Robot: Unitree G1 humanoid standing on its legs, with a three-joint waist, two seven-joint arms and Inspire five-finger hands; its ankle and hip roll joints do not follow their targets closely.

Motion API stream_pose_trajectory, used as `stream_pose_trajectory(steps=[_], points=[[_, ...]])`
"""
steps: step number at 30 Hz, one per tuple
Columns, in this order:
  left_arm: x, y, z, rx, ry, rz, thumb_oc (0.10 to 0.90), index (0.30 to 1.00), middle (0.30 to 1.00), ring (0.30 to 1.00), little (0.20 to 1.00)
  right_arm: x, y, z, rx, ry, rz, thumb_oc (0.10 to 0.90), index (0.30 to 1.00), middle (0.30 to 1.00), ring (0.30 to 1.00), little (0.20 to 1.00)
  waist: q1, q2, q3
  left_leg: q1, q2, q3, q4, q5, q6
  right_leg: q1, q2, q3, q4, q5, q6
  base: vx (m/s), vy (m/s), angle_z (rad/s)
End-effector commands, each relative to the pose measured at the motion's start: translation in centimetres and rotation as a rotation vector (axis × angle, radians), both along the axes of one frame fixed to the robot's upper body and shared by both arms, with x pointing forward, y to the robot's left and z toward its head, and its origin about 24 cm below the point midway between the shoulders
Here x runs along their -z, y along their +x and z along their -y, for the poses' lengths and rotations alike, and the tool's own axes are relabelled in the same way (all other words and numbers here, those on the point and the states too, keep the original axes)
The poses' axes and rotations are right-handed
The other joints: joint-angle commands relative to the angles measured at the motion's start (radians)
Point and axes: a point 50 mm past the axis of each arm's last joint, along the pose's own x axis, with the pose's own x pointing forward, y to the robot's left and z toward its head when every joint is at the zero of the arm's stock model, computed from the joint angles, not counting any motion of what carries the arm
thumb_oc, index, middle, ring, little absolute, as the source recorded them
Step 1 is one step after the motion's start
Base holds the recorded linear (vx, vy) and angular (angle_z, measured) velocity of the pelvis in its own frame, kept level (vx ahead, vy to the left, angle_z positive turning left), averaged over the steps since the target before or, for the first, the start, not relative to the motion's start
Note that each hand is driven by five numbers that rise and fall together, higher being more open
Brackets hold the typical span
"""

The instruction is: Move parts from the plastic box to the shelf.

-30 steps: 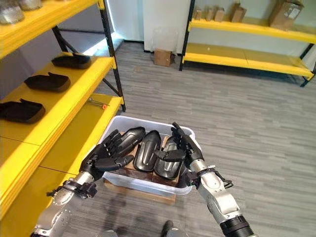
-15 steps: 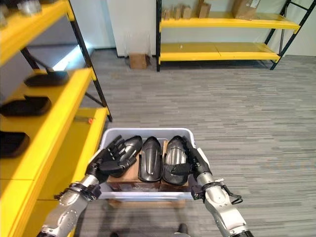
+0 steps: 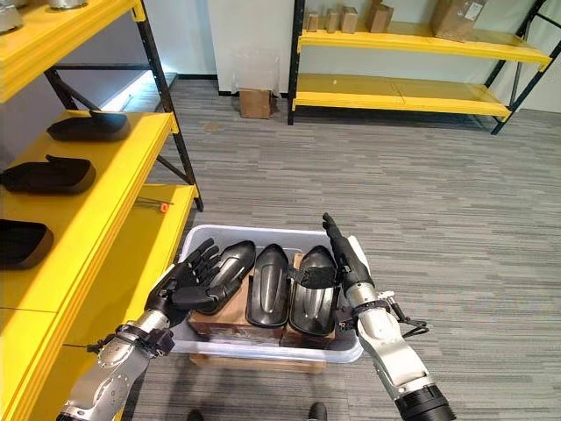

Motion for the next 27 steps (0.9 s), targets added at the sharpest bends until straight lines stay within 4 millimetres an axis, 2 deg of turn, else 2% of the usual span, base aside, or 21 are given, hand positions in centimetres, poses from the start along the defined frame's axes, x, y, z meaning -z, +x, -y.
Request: stream_pose_trajectory(steps=[1,7,9,13,20,27], points=[[-4.9,1.6,1.2,0.056,-0.098,0.235,0.900,1.000,1.000,1.000,1.000,-6.6,2.5,0.1,-0.050,-0.087,0.293,0.900,1.000,1.000,1.000,1.000,0.014,0.012,-0.030,-0.090,0.006,-0.033,0.075,-0.031,0.032,-0.027,0.022,-0.019,0.147,-0.166,-0.056,0.03,-0.001,0.04],[-5.3,2.1,1.3,0.071,-0.099,0.222,0.900,1.000,1.000,1.000,1.000,-6.9,3.4,0.8,0.032,-0.072,0.273,0.900,1.000,1.000,1.000,1.000,0.015,0.018,-0.003,-0.123,0.009,-0.043,0.102,-0.033,0.029,-0.068,0.016,-0.019,0.195,-0.179,-0.058,0.00,0.001,0.01],[-6.3,2.3,1.7,0.072,-0.118,0.263,0.900,1.000,1.000,1.000,1.000,-7.0,3.2,0.4,0.054,-0.080,0.274,0.900,1.000,1.000,1.000,1.000,0.009,0.037,0.033,-0.179,0.009,-0.058,0.139,-0.036,0.032,-0.132,0.015,-0.008,0.271,-0.210,-0.068,-0.11,0.048,0.04],[-7.2,2.8,1.9,0.053,-0.134,0.304,0.900,1.000,1.000,1.000,1.000,-7.2,3.3,-0.2,0.034,-0.094,0.287,0.900,1.000,1.000,1.000,1.000,0.003,0.052,0.073,-0.217,0.007,-0.071,0.153,-0.034,0.033,-0.184,0.017,0.002,0.329,-0.238,-0.078,-0.11,0.044,0.05],[-8.6,3.4,2.6,0.089,-0.155,0.363,0.900,1.000,1.000,1.000,1.000,-9.1,3.8,-1.6,-0.066,-0.107,0.348,0.900,1.000,1.000,1.000,1.000,-0.001,0.069,0.138,-0.268,-0.007,-0.081,0.167,-0.037,0.034,-0.272,0.016,0.006,0.405,-0.265,-0.085,-0.10,0.028,0.00],[-9.1,3.7,2.5,0.038,-0.171,0.387,0.900,1.000,1.000,1.000,1.000,-9.7,3.8,-2.7,-0.100,-0.122,0.363,0.900,1.000,1.000,1.000,1.000,-0.007,0.076,0.176,-0.300,-0.018,-0.080,0.158,-0.032,0.039,-0.343,0.017,0.020,0.447,-0.272,-0.086,-0.10,0.026,-0.04]])
